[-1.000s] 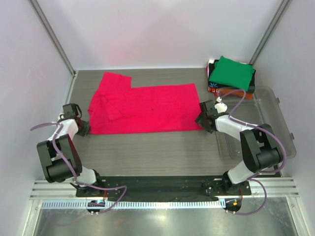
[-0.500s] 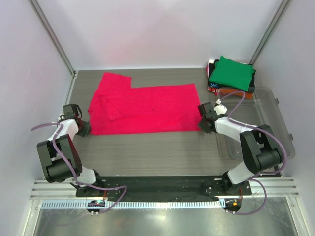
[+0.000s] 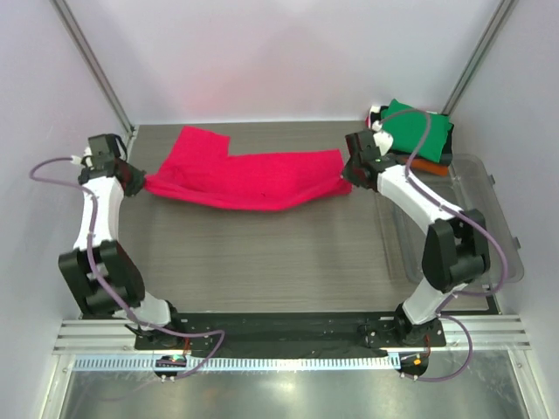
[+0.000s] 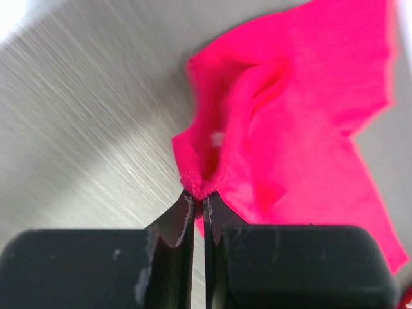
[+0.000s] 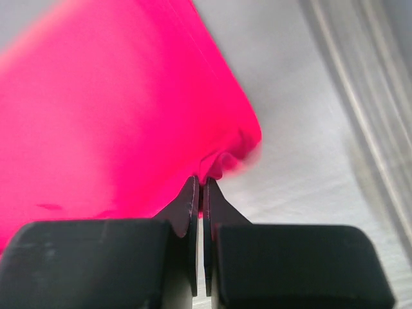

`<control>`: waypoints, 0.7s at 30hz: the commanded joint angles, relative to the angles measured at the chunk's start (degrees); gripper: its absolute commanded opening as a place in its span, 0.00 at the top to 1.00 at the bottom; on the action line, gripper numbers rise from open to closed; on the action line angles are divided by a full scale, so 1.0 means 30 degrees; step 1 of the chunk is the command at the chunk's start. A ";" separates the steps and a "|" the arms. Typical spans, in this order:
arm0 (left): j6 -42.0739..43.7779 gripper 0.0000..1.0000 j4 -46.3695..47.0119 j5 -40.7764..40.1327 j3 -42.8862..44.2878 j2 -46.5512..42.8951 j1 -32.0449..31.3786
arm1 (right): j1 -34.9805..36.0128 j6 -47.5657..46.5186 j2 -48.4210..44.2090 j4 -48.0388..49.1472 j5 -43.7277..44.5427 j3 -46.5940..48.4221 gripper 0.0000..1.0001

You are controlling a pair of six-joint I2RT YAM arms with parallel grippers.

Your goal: Fold and stack the t-shirts

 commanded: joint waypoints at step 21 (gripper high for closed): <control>-0.0632 0.84 -0.1613 0.1668 -1.0003 -0.8080 0.4882 | 0.0990 0.1480 -0.8326 0.0233 -0.1392 -1.2215 0.96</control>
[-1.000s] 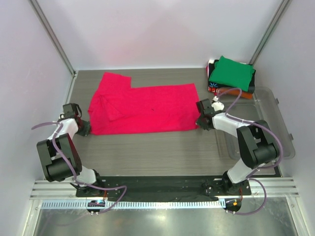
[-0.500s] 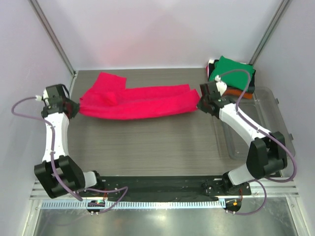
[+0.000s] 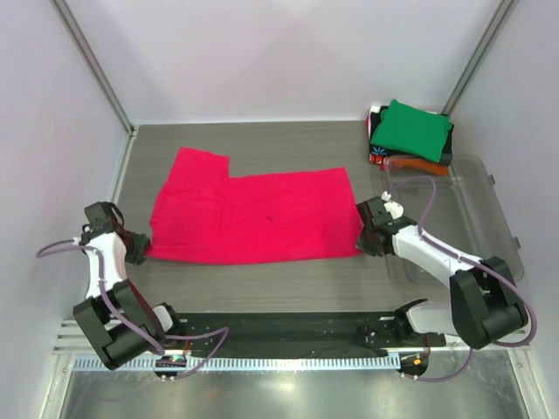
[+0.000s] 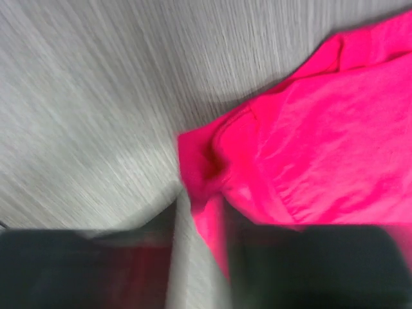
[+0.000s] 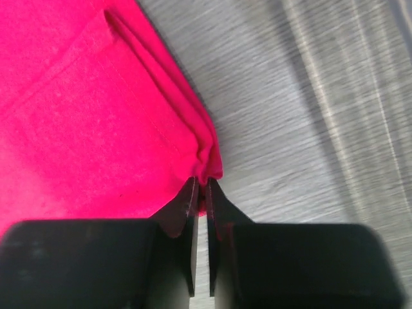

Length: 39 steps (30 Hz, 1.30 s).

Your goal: Fold and stack the t-shirts

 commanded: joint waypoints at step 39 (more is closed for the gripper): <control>0.6478 0.25 0.3064 0.1672 2.8299 2.4774 -0.6879 | 0.2108 -0.2588 -0.9049 -0.6441 -0.4658 0.2546 0.18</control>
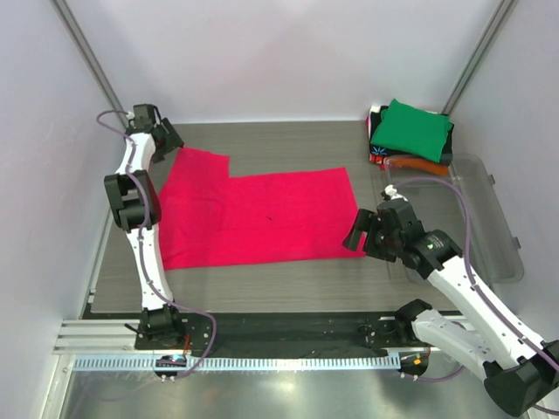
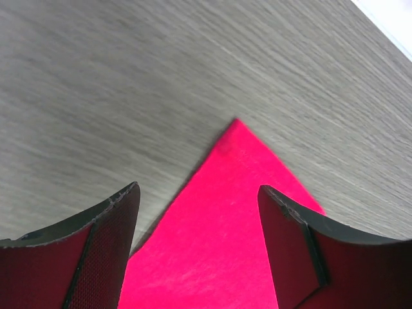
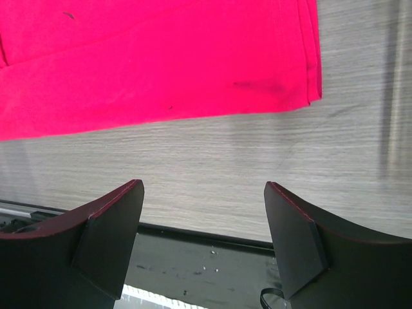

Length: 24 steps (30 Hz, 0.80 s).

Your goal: Fold and stack the t-shirts

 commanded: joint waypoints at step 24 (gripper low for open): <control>0.0516 1.00 -0.0854 -0.1131 0.1834 0.1795 -0.1377 | 0.0119 0.0103 -0.1400 -0.1683 0.0372 -0.0048 0.19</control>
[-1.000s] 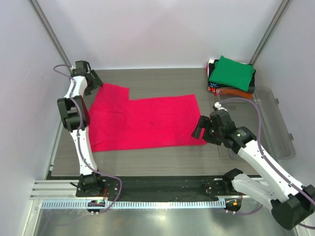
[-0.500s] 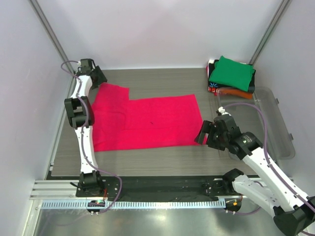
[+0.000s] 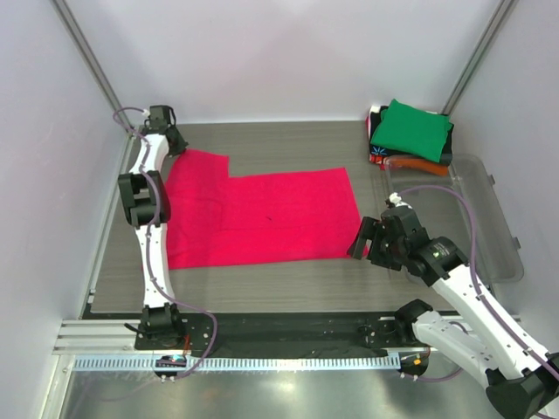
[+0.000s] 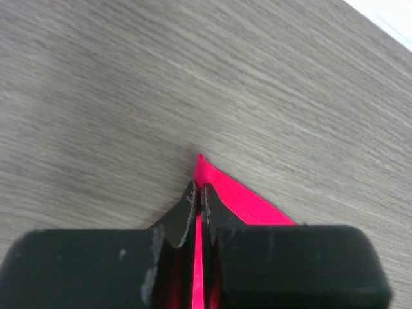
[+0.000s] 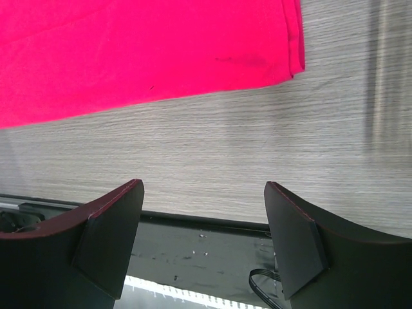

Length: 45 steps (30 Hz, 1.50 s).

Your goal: Fold and stack the t-shirts

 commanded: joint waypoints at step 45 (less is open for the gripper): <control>0.0011 1.00 -0.2382 0.4052 -2.1243 -1.9802 -0.0615 | -0.4818 -0.4995 3.2065 0.2599 0.4284 2.7481 0.45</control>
